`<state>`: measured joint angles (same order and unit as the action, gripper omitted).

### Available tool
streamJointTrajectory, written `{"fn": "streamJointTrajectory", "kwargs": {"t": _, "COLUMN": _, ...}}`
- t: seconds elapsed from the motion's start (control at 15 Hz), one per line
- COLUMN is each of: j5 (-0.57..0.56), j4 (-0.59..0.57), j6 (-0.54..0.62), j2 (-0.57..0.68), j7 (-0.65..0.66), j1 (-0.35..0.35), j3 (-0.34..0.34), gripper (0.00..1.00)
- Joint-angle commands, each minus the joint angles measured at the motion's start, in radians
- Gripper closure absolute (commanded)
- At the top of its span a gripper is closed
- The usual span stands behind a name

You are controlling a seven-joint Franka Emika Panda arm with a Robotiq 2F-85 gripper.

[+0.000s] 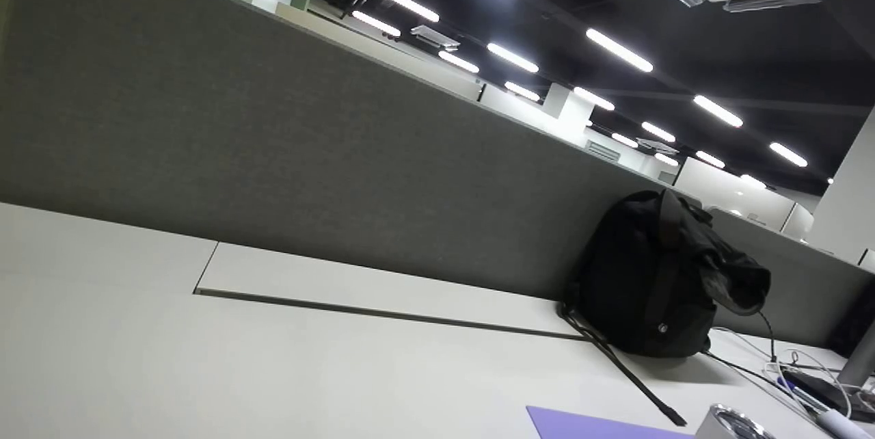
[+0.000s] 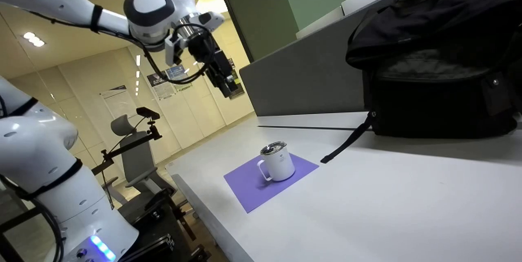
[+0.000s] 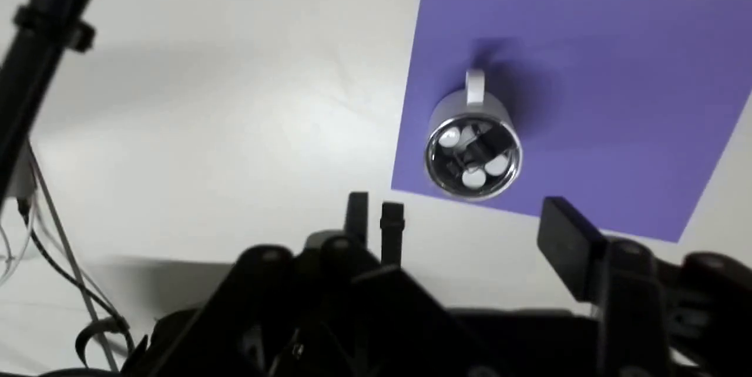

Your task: Open the lid of the travel mug

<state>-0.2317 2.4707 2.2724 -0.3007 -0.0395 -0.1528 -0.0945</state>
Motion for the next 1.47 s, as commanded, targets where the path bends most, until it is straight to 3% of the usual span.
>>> {"fn": "streamJointTrajectory", "kwargs": {"t": 0.0, "j5": -0.086, "j4": -0.092, "j6": 0.126, "j2": 0.188, "j7": 0.062, "j1": -0.003, "j3": 0.024, "gripper": 0.55}}
{"fn": "streamJointTrajectory", "kwargs": {"t": 0.27, "j5": -0.162, "j4": -0.125, "j6": 0.195, "j2": 0.322, "j7": 0.105, "j1": 0.019, "j3": 0.029, "gripper": 0.82}}
{"fn": "streamJointTrajectory", "kwargs": {"t": 0.4, "j5": -0.171, "j4": -0.133, "j6": 0.183, "j2": 0.362, "j7": 0.123, "j1": 0.038, "j3": 0.027, "gripper": 0.95}}
{"fn": "streamJointTrajectory", "kwargs": {"t": 0.47, "j5": -0.201, "j4": -0.151, "j6": 0.112, "j2": 0.38, "j7": 0.16, "j1": 0.051, "j3": 0.026, "gripper": 0.99}}
{"fn": "streamJointTrajectory", "kwargs": {"t": 0.6, "j5": -0.223, "j4": -0.182, "j6": -0.024, "j2": 0.406, "j7": 0.226, "j1": 0.076, "j3": 0.022, "gripper": 1.0}}
{"fn": "streamJointTrajectory", "kwargs": {"t": 0.67, "j5": -0.191, "j4": -0.13, "j6": 0.077, "j2": 0.381, "j7": 0.15, "j1": 0.064, "j3": 0.017, "gripper": 0.99}}
{"fn": "streamJointTrajectory", "kwargs": {"t": 0.87, "j5": -0.199, "j4": -0.157, "j6": 0.005, "j2": 0.4, "j7": 0.183, "j1": 0.08, "j3": 0.019, "gripper": 0.99}}
{"fn": "streamJointTrajectory", "kwargs": {"t": 1.4, "j5": -0.2, "j4": -0.16, "j6": 0.002, "j2": 0.4, "j7": 0.186, "j1": 0.079, "j3": 0.017, "gripper": 0.99}}
